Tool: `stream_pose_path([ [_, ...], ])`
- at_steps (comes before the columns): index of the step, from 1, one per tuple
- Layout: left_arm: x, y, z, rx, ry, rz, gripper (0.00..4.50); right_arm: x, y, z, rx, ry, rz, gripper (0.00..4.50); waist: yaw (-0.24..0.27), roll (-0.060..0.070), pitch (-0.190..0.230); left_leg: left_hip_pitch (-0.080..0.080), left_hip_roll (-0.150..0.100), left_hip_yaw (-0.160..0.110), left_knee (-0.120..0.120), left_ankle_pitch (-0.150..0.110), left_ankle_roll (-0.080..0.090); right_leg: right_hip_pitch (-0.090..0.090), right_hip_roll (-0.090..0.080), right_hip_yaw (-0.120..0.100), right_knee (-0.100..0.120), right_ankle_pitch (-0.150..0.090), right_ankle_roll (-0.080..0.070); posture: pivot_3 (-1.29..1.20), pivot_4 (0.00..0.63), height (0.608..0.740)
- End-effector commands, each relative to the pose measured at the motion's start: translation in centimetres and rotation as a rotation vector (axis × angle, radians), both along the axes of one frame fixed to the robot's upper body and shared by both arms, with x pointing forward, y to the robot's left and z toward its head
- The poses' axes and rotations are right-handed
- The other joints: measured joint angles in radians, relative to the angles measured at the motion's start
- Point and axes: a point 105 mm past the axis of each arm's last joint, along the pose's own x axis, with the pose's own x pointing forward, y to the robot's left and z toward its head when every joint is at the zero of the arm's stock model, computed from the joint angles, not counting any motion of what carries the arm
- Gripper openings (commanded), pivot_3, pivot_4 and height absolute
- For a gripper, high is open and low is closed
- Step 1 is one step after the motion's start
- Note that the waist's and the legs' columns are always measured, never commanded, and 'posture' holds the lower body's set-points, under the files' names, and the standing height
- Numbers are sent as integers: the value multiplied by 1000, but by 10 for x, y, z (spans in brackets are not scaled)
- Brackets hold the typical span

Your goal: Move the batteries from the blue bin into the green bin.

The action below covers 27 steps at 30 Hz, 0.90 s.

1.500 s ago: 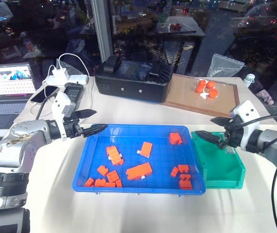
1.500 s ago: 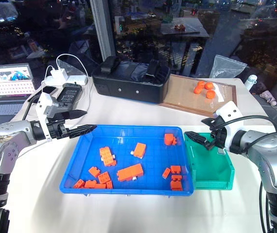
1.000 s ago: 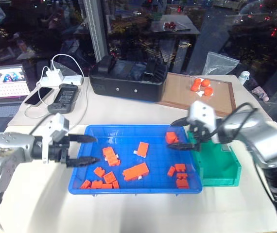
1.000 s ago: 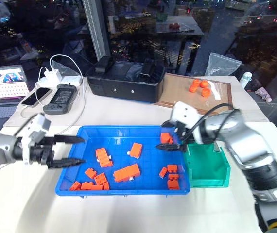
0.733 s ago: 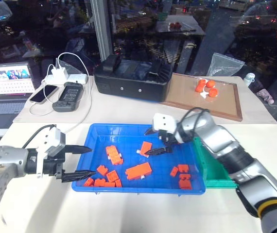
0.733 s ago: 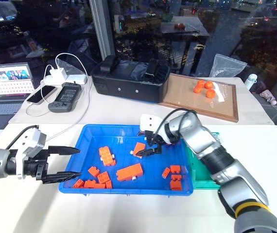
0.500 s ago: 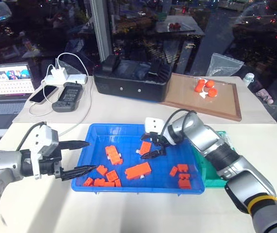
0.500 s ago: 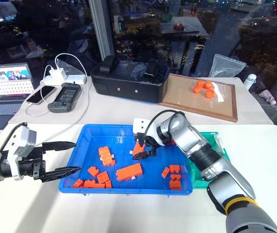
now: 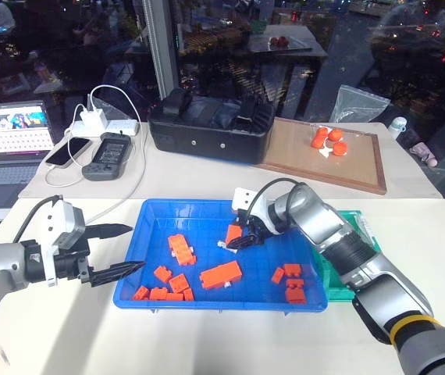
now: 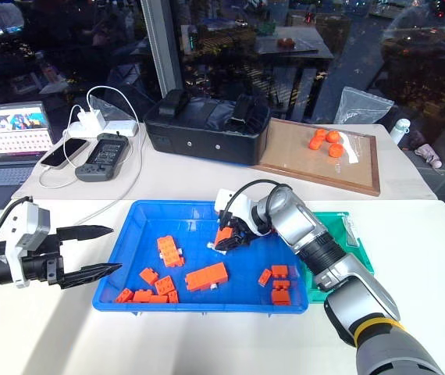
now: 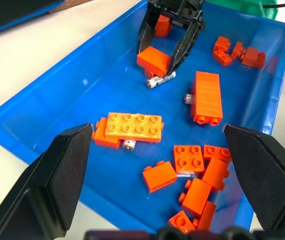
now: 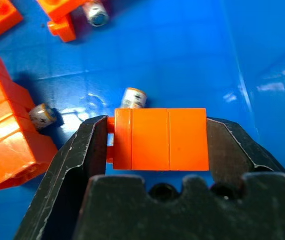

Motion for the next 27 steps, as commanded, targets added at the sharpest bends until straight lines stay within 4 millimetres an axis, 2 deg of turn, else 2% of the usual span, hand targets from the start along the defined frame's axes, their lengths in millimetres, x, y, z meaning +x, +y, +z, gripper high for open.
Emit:
stream_pose_path([
  [1,2,-3,7,22,-37,-37,4500,2,-7,33,57,-72,-11,2700,0,0,0,0,0,0,0,0,0,0,0,0,0,0,0,0,150,735],
  [5,8,-6,7,19,-44,-60,4500,-1,-27,44,38,-94,-34,2700,3,0,0,0,1,3,0,1,2,0,0,-1,-1,0,0,0,150,735],
  [11,15,-17,5,4,-50,-98,4500,-10,-72,16,-132,-88,-84,2700,4,0,0,0,1,9,0,1,1,0,0,-1,-2,0,0,0,150,735],
  [18,27,-19,2,13,-50,-98,4500,-13,-81,0,-172,-103,-55,2700,-1,0,0,-1,3,10,0,4,6,1,5,1,-1,1,0,0,150,735],
  [21,28,-20,3,16,-45,-102,4500,-7,-83,3,-196,-158,-39,2700,0,0,0,0,4,11,0,4,6,1,6,1,-1,1,-1,0,150,735],
  [23,28,-19,3,21,-46,-102,4500,-6,-81,9,-186,-171,-29,3710,1,0,0,-1,5,12,1,4,6,1,7,1,-1,1,-1,0,150,735],
  [26,28,-18,2,24,-44,-98,4500,-6,-72,23,-151,-189,8,4483,1,0,0,-1,5,12,1,4,6,1,7,1,-1,1,-1,0,150,735],
  [27,28,-18,2,24,-44,-95,4500,-6,-66,30,-131,-201,22,4483,0,0,0,-1,5,12,1,4,6,1,7,1,-1,1,-1,0,150,735],
])
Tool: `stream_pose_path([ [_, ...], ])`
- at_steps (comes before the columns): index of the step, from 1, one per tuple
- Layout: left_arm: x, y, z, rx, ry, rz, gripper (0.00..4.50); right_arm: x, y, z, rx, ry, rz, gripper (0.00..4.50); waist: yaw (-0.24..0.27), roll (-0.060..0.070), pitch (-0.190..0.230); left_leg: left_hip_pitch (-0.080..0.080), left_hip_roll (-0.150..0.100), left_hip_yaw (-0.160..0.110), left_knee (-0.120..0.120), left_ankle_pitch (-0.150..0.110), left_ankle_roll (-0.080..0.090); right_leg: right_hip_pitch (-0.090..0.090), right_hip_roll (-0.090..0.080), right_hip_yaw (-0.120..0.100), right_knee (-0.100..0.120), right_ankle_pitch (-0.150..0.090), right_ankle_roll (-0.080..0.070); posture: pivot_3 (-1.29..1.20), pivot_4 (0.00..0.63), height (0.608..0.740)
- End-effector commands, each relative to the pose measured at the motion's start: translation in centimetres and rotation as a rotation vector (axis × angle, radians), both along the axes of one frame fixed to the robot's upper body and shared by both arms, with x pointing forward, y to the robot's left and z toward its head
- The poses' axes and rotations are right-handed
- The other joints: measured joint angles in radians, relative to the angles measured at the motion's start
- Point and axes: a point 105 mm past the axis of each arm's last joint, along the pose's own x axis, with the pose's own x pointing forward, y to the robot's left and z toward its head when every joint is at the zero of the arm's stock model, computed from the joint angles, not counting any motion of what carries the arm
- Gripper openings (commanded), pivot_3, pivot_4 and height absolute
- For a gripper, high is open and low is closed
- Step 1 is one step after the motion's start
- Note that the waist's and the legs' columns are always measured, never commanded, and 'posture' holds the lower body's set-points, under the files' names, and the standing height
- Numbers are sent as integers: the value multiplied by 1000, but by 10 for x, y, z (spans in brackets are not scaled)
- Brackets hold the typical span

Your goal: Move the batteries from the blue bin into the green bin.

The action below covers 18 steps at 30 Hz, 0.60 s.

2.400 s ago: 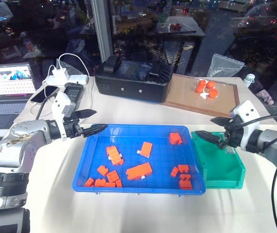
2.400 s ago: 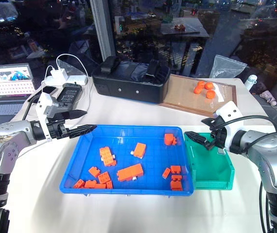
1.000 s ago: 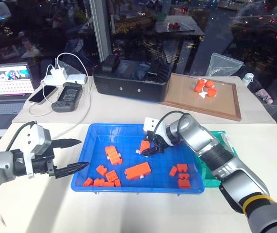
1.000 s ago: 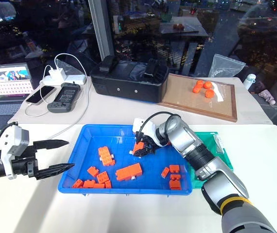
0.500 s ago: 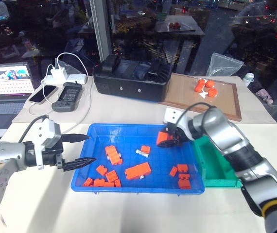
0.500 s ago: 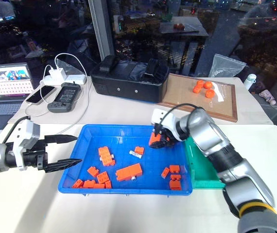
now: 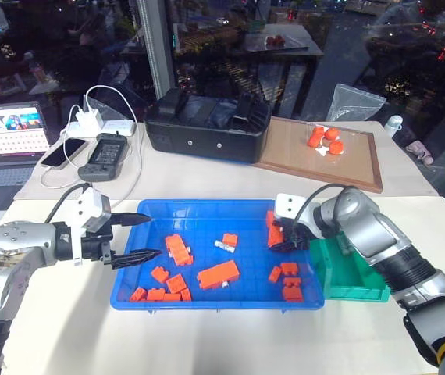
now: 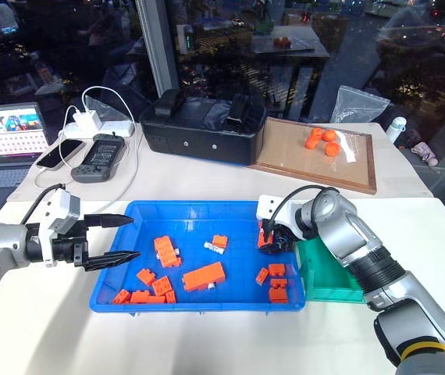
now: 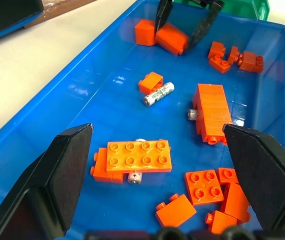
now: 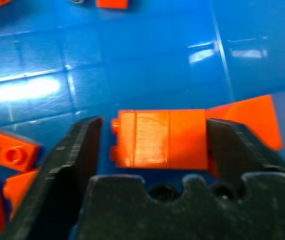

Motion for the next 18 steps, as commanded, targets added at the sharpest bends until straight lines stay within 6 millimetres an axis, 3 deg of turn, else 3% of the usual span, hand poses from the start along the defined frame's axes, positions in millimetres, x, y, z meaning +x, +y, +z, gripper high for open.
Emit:
stream_pose_path([
  [1,-1,0,7,12,-37,-4,4500,2,27,40,83,-83,86,4483,-3,0,0,0,0,0,0,0,0,0,0,0,0,0,0,0,150,735],
  [9,-5,2,5,13,-37,15,4500,-17,88,60,234,-26,179,4483,2,0,0,0,6,-1,0,0,0,-1,8,1,1,2,-5,0,150,735],
  [13,-7,3,7,16,-42,28,4500,-26,114,42,262,41,191,4483,2,0,0,-1,6,-1,0,0,-1,-2,8,0,1,2,-6,0,150,735],
  [18,-5,2,8,29,-44,58,4500,-14,123,19,195,29,156,4483,3,0,0,0,6,-1,0,1,-2,-3,7,-1,1,2,-6,0,150,735],
])
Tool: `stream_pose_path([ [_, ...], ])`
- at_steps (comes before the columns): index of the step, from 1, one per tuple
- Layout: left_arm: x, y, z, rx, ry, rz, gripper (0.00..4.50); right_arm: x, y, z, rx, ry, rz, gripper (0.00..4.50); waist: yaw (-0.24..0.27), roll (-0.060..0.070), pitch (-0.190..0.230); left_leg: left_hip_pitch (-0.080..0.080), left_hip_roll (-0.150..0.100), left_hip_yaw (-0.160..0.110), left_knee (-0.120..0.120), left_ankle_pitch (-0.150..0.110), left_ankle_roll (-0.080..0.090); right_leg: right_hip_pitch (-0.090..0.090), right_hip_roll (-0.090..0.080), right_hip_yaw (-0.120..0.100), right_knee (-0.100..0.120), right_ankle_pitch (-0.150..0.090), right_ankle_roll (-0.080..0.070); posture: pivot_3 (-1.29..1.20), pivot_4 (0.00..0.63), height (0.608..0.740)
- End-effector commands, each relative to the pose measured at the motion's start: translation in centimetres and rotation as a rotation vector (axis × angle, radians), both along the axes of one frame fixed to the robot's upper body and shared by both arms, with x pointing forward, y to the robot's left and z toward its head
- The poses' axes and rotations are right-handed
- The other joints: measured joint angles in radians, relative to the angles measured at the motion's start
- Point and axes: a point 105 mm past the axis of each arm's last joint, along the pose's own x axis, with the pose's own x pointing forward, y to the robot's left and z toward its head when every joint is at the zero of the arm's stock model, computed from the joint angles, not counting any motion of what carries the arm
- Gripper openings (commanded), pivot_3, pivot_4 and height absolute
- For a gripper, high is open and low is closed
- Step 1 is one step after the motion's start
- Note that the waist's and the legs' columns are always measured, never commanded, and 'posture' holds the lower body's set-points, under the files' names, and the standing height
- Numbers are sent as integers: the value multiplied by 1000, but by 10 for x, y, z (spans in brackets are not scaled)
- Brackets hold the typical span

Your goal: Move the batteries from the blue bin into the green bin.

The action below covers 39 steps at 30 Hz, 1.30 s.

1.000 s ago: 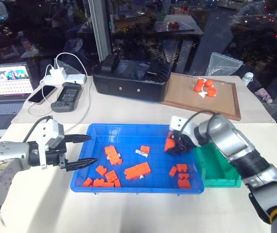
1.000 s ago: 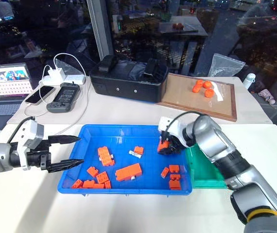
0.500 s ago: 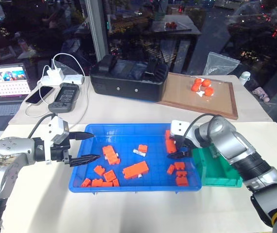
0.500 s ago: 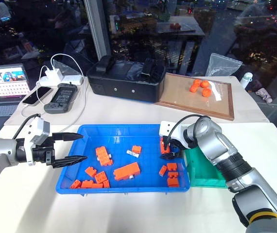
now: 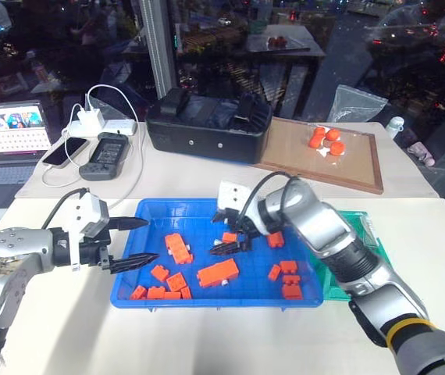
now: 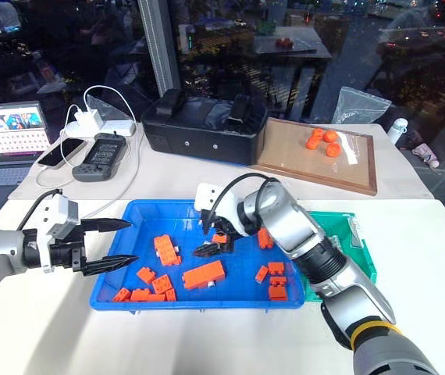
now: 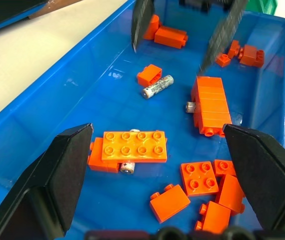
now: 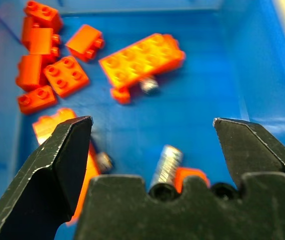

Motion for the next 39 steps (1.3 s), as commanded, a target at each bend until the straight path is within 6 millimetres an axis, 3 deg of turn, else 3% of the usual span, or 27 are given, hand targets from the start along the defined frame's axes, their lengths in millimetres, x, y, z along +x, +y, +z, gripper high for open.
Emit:
stream_pose_path([
  [1,1,-1,13,22,-54,21,4500,12,0,-9,-56,-61,-31,4483,0,0,0,0,0,0,0,0,0,0,0,0,0,0,0,0,150,735],
  [14,2,0,17,42,-74,68,4500,22,-10,-37,-143,-16,-38,4483,-4,0,0,0,0,0,-1,1,-1,1,1,0,1,0,0,0,150,735],
  [17,3,1,16,47,-76,79,4500,22,-9,-39,-158,-29,-17,3730,-3,0,0,0,0,0,-1,1,-1,1,1,0,1,0,0,0,150,735],
  [26,2,1,14,42,-70,88,4500,23,-7,-41,-179,-54,22,838,-3,-1,-1,1,0,0,-1,0,-2,0,0,0,0,0,0,0,150,735],
  [39,7,3,16,49,-77,90,4500,27,-11,-39,-164,-58,4,838,-3,-1,-1,1,0,0,-1,0,-3,1,0,0,1,0,0,0,150,735],
])
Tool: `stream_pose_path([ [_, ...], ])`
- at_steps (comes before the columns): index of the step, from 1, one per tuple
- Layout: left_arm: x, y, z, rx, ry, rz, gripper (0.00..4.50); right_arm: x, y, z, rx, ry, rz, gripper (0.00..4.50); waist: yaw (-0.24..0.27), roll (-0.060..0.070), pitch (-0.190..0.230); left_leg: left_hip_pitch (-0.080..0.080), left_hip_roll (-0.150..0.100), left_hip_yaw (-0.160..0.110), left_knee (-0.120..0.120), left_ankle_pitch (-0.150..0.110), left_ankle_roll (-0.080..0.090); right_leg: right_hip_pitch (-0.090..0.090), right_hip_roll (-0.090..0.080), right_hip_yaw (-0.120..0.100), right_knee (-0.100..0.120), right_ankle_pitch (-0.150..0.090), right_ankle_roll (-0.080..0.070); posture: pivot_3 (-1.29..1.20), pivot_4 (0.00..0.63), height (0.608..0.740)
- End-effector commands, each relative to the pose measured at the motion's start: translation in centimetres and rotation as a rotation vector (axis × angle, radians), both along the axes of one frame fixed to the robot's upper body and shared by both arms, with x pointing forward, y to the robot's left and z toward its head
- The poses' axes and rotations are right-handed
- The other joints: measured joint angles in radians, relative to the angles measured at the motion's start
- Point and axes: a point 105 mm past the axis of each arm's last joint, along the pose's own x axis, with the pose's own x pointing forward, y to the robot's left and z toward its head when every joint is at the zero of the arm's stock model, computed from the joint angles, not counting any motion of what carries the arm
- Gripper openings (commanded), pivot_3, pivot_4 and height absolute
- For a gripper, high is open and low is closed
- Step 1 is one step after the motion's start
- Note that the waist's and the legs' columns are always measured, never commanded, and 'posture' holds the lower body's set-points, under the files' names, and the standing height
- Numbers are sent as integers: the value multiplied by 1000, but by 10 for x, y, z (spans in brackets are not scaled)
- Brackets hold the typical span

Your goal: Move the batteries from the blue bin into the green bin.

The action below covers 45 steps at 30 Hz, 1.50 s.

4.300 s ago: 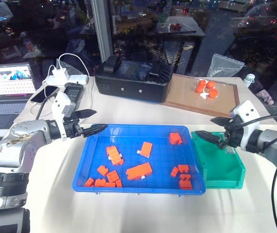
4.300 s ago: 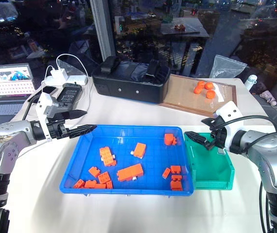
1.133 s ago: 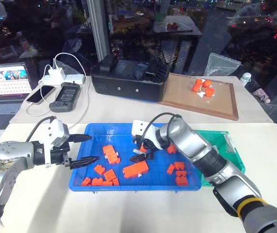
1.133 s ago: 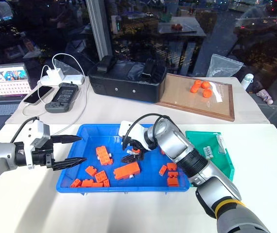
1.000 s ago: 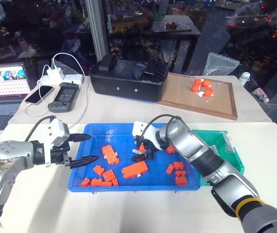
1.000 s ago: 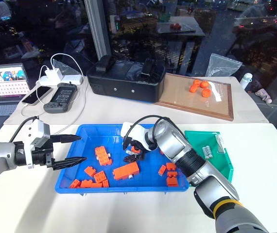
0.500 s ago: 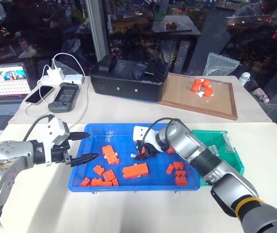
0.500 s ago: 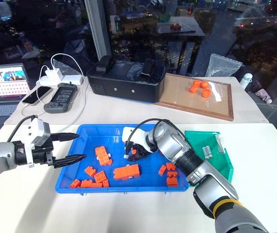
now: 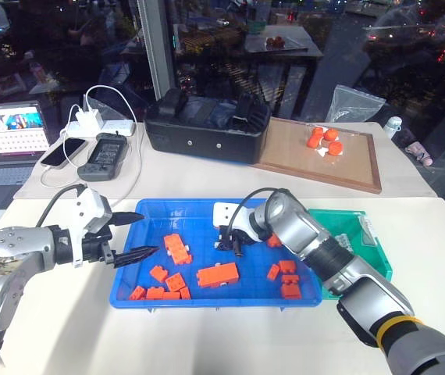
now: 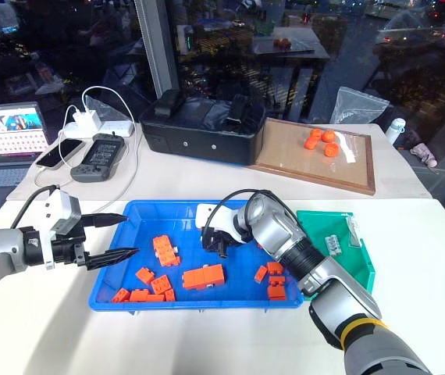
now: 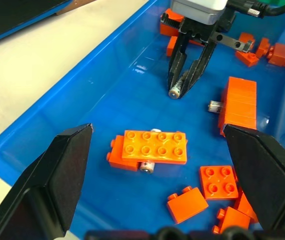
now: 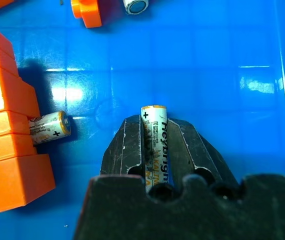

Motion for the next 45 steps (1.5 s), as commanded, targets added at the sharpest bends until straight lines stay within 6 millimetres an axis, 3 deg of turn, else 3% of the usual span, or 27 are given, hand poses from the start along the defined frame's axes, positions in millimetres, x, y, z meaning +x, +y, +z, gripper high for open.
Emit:
stream_pose_path([
  [1,0,2,10,23,-43,-6,4500,3,-1,6,19,-18,-2,838,0,0,0,0,0,0,0,0,0,0,0,0,0,0,0,0,150,735],
  [3,-1,2,10,20,-47,0,4500,3,-1,6,18,-11,-7,838,0,0,0,0,0,0,0,0,0,0,0,0,0,0,0,0,150,735],
  [6,-3,1,7,16,-43,-2,4500,2,-1,6,27,-1,-15,258,-1,0,0,0,0,0,0,0,0,0,0,0,0,0,0,0,150,735],
  [12,-4,-2,5,9,-36,-21,4500,4,-3,19,48,-48,-20,245,0,0,0,0,0,0,0,-2,-4,0,0,0,0,0,0,0,150,735],
  [19,-10,-12,13,-35,-24,-123,4500,1,-18,79,181,-44,-80,245,1,0,0,-2,0,0,0,-2,-4,0,0,0,0,0,0,0,150,735],
  [23,-10,-29,27,-107,-45,-228,4500,7,-75,120,179,-99,-222,245,13,1,1,-3,0,0,0,-2,-4,0,0,-1,-1,0,0,0,150,735],
  [27,-7,-42,34,-142,-51,-321,4500,5,-144,137,80,-152,-392,245,26,1,1,-3,-2,0,1,-3,-5,-2,-3,-2,-5,-2,-2,0,150,735],
  [32,-3,-49,38,-151,-55,-381,4500,-7,-191,136,10,-134,-526,245,6,1,1,-3,-1,1,0,0,1,0,-1,1,-4,0,1,0,150,735],
  [35,5,-54,40,-142,-64,-411,4500,-20,-232,104,-105,-90,-644,245,8,1,0,-3,-1,-1,0,1,1,0,1,1,-3,0,1,0,150,735],
  [39,8,-54,40,-124,-63,-423,4500,-33,-235,71,-84,5,-670,245,-1,2,0,-2,-2,-1,0,1,1,1,0,2,-3,0,1,0,150,735],
  [42,9,-51,37,-100,-56,-420,4500,-38,-235,58,-53,50,-703,245,-4,3,0,-2,-2,-1,1,1,1,1,1,3,-2,0,2,0,150,735],
  [44,9,-48,35,-79,-49,-412,4500,-37,-234,60,-38,43,-711,1258,-4,3,0,-1,-2,-1,1,1,1,1,1,3,-2,0,2,0,150,735],
  [45,9,-47,34,-76,-44,-409,4500,-35,-233,64,-30,33,-709,1461,-3,3,1,-1,-2,-1,1,1,1,1,1,3,-2,0,2,0,150,735],
])
